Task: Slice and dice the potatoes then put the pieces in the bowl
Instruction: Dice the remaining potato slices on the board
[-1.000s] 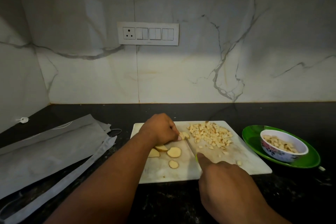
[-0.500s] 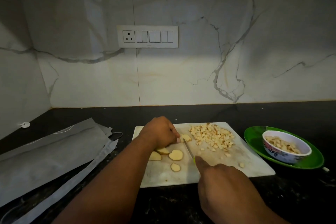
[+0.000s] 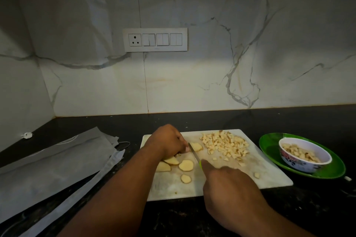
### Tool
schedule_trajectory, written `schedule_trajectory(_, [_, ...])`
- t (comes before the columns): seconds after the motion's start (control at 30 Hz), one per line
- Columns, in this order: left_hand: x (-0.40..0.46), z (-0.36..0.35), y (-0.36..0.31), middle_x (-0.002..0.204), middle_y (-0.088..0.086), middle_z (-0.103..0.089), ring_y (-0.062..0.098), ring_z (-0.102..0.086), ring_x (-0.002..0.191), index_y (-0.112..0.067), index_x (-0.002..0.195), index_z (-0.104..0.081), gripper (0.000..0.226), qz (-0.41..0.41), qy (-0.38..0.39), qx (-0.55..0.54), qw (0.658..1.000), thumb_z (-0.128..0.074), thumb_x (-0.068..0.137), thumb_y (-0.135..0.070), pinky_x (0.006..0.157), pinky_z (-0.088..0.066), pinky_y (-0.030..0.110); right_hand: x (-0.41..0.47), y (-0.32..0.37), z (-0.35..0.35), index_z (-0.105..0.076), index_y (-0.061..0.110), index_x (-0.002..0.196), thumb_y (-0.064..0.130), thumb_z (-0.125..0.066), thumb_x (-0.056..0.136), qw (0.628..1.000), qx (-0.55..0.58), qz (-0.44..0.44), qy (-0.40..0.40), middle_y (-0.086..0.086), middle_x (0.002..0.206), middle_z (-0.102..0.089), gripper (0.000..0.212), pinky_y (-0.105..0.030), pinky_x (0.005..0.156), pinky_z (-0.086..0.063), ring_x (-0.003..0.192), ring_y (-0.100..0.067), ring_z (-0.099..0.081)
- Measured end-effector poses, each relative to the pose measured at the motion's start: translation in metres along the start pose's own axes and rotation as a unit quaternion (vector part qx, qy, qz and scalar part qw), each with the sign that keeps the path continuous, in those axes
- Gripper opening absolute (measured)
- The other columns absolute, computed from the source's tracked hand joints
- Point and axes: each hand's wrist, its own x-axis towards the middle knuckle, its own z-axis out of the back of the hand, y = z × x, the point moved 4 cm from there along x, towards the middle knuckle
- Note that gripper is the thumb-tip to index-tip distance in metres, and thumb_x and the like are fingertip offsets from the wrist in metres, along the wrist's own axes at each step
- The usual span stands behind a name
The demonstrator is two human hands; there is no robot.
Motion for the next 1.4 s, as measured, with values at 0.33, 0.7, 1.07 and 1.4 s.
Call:
schedule_trajectory(0.33, [0.000,0.000,0.002,0.086,-0.008,-0.078,0.010,-0.071,0.088,-0.024,0.086,-0.084,0.009,0.004,0.009,-0.006,1.000,-0.090,0.080,-0.023,0.091,-0.061,0.036,-0.001,-0.003,0.016,-0.019,0.027,0.157,0.032,-0.039,0.096,0.998,0.017,-0.003,-0.059,-0.001,0.109,-0.065,0.064,-0.033,0.072,-0.043,0.096,-0.021,-0.061])
schedule_trajectory(0.7, [0.002,-0.001,0.003,0.078,-0.011,-0.077,0.008,-0.072,0.079,-0.026,0.082,-0.084,0.010,-0.026,0.002,0.000,1.000,-0.089,0.080,-0.019,0.084,-0.063,0.034,0.027,-0.005,-0.005,-0.026,0.025,0.156,0.029,-0.043,0.094,0.999,0.032,-0.004,-0.042,-0.002,0.116,-0.065,0.064,-0.033,0.077,-0.046,0.102,-0.021,-0.061])
schedule_trajectory(1.07, [0.004,-0.003,-0.005,0.082,-0.017,-0.076,0.006,-0.071,0.081,-0.028,0.090,-0.085,0.008,-0.015,-0.009,0.050,0.999,-0.087,0.083,-0.026,0.087,-0.062,0.034,0.011,0.000,0.007,-0.022,0.020,0.157,0.025,-0.054,0.091,0.999,0.007,0.016,0.033,-0.003,0.124,-0.059,0.073,-0.033,0.085,-0.046,0.111,-0.022,-0.057])
schedule_trajectory(1.4, [-0.011,-0.006,-0.013,0.096,-0.018,-0.077,0.006,-0.069,0.083,-0.030,0.100,-0.084,0.013,-0.050,-0.008,0.086,0.995,-0.078,0.090,-0.027,0.089,-0.061,0.034,-0.001,-0.006,0.011,-0.042,0.020,0.144,0.026,-0.054,0.089,0.997,0.042,0.014,0.067,-0.004,0.124,-0.059,0.056,-0.036,0.091,-0.050,0.111,-0.023,-0.057])
